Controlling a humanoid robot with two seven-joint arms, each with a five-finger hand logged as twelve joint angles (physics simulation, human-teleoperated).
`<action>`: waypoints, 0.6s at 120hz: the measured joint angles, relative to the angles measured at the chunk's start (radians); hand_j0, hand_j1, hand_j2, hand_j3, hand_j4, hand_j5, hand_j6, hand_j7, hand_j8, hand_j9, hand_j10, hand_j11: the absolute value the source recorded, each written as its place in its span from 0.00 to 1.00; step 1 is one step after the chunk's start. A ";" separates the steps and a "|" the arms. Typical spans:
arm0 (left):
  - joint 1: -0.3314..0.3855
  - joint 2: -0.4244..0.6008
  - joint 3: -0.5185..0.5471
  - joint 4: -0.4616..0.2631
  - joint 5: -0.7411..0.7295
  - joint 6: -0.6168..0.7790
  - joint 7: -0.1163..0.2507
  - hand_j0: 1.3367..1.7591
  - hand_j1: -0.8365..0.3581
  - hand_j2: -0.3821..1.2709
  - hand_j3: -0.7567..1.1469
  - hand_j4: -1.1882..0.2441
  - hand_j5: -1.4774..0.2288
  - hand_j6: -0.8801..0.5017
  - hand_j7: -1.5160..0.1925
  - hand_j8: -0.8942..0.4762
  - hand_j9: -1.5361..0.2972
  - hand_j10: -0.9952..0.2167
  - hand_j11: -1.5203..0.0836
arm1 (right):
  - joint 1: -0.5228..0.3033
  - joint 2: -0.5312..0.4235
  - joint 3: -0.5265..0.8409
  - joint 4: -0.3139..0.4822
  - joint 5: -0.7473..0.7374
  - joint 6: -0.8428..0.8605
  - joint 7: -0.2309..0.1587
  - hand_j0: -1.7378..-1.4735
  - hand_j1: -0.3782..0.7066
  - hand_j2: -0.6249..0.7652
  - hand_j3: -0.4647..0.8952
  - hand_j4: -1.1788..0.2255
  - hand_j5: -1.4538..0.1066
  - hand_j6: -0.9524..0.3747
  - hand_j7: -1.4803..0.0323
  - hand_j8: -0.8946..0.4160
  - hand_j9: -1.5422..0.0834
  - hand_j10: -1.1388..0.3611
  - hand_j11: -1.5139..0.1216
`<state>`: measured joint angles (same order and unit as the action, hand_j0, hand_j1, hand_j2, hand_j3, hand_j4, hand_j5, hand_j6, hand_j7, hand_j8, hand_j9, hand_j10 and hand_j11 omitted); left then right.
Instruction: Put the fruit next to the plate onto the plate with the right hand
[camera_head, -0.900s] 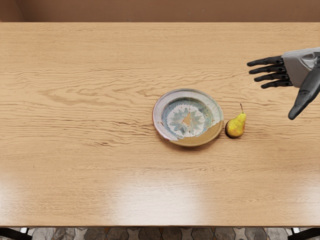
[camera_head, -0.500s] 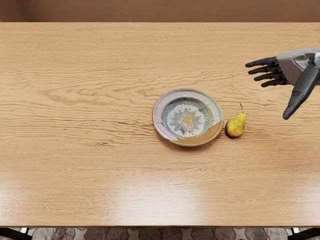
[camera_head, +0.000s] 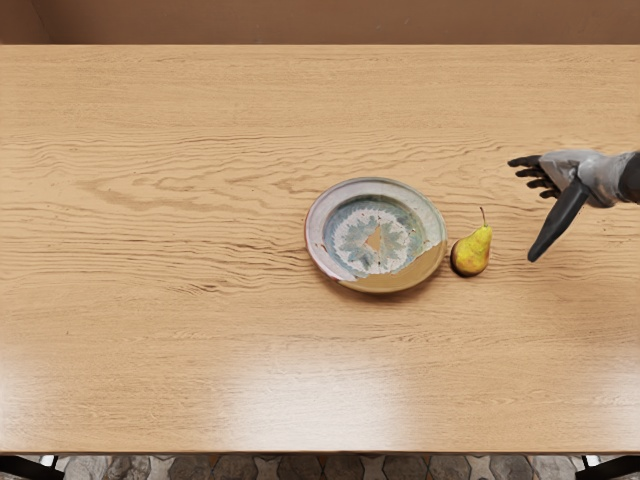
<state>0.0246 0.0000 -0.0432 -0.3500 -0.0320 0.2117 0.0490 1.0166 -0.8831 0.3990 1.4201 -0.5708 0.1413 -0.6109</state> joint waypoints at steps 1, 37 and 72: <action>0.000 0.000 0.000 0.000 0.000 0.000 0.000 0.76 0.99 0.23 0.40 0.82 0.86 0.63 0.88 0.65 0.83 0.82 0.94 | -0.002 0.005 0.000 0.000 -0.002 -0.001 0.000 0.30 0.03 0.45 0.34 0.84 0.93 0.71 0.98 0.68 0.95 0.76 0.93; 0.000 0.000 0.000 0.000 0.000 0.000 0.000 0.76 0.99 0.23 0.40 0.82 0.86 0.63 0.88 0.65 0.83 0.82 0.94 | -0.026 0.096 0.000 -0.008 -0.078 -0.062 0.000 0.30 0.03 0.45 0.34 0.84 0.93 0.71 0.98 0.68 0.95 0.76 0.93; 0.000 0.000 0.000 0.000 0.000 0.000 0.000 0.76 0.99 0.23 0.40 0.82 0.86 0.63 0.88 0.65 0.83 0.82 0.94 | -0.072 0.143 -0.001 -0.015 -0.137 -0.162 0.000 0.30 0.03 0.45 0.34 0.84 0.93 0.71 0.98 0.68 0.95 0.76 0.93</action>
<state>0.0246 0.0000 -0.0431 -0.3500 -0.0321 0.2117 0.0491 0.9445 -0.7402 0.3977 1.4054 -0.7078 -0.0205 -0.6109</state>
